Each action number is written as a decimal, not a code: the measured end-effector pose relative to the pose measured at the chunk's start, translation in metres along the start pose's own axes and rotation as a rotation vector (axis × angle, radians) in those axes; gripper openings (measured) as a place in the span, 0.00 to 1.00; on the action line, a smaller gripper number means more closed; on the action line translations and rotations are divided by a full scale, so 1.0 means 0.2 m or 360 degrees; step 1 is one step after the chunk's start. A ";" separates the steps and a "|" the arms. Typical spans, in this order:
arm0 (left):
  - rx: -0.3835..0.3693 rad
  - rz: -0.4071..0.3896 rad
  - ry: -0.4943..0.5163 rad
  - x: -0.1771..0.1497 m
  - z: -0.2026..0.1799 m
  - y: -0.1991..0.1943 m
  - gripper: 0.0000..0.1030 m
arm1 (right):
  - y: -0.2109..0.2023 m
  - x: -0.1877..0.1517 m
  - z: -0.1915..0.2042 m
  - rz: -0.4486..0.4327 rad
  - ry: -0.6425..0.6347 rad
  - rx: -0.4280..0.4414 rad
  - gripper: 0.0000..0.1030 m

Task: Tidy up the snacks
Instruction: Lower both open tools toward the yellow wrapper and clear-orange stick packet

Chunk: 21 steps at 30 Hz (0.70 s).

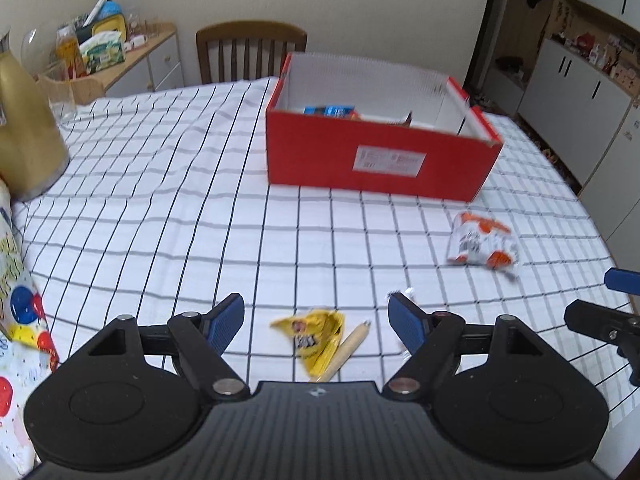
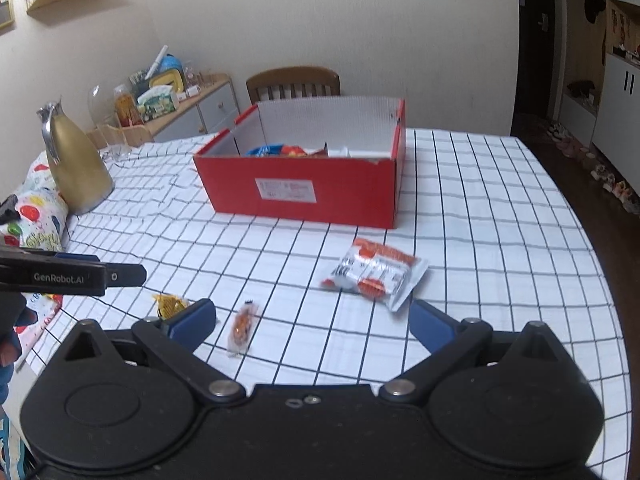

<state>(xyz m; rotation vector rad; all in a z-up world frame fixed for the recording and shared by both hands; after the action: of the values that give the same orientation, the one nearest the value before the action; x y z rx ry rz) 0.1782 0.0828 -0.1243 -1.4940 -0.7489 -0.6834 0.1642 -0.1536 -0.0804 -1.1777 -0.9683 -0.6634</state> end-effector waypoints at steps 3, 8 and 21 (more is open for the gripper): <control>0.0022 0.0042 0.0005 -0.05 0.02 0.04 0.77 | 0.04 -0.04 0.02 0.0038 0.0005 -0.0002 1.00; 0.0055 0.0108 0.0019 -0.12 0.07 0.13 0.77 | 0.11 -0.12 0.06 0.0117 -0.0021 0.0002 0.99; 0.0015 0.0231 0.0005 -0.19 0.10 0.30 0.77 | 0.32 -0.24 0.19 0.0301 -0.0103 0.0064 0.93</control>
<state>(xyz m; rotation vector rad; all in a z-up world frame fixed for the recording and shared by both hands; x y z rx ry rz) 0.2021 0.0987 -0.1914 -1.5219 -0.6331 -0.5717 0.1872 -0.1025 -0.1496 -1.2440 -0.9067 -0.4556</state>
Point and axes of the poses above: each gripper's, at about its wrist camera, not at the fingertips, and y roughly the way its jaws point, z to its left, x to its top, the point moved 4 cm from there along y, roughly the way its jaws point, and after that the axes turned 13 degrees about -z, right-handed, at the moved point
